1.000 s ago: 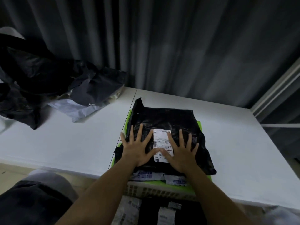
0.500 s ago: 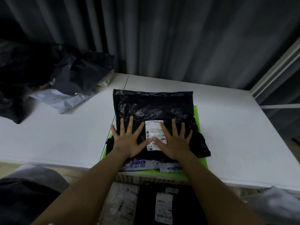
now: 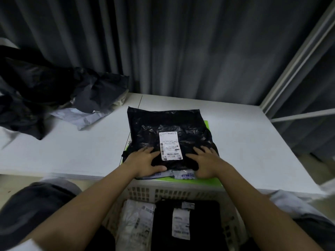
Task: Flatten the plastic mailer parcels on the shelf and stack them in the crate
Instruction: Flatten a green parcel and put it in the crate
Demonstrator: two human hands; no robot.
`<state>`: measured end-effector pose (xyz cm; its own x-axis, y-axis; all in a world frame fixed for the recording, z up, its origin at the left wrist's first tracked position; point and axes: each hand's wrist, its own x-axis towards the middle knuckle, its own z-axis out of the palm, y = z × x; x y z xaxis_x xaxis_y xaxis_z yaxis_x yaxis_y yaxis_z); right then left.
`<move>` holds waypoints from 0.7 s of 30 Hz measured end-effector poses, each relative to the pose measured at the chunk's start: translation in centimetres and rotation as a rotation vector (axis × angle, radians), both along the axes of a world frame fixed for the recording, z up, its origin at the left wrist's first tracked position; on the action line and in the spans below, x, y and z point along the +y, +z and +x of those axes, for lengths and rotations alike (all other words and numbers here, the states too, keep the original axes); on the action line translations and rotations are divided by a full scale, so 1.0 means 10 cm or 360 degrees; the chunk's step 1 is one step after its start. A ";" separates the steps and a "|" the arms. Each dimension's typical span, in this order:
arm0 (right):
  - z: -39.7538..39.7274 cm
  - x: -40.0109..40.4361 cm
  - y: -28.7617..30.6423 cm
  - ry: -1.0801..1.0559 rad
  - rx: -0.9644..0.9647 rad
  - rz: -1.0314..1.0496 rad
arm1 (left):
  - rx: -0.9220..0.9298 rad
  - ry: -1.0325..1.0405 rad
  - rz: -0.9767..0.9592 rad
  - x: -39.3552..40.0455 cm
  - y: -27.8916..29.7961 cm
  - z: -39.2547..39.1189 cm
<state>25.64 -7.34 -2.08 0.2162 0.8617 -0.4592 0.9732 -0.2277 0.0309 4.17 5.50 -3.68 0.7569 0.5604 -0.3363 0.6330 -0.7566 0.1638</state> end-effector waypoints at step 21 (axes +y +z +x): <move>-0.13 0.14 0.34 -0.0181 -0.0490 0.0922 | -0.0830 0.0194 0.0738 0.01 0.81 -0.03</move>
<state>24.33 -5.98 1.31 0.3678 0.9145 0.1688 0.9084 -0.3921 0.1451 3.87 5.59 4.39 0.6769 0.6491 0.3470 0.6445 -0.7504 0.1467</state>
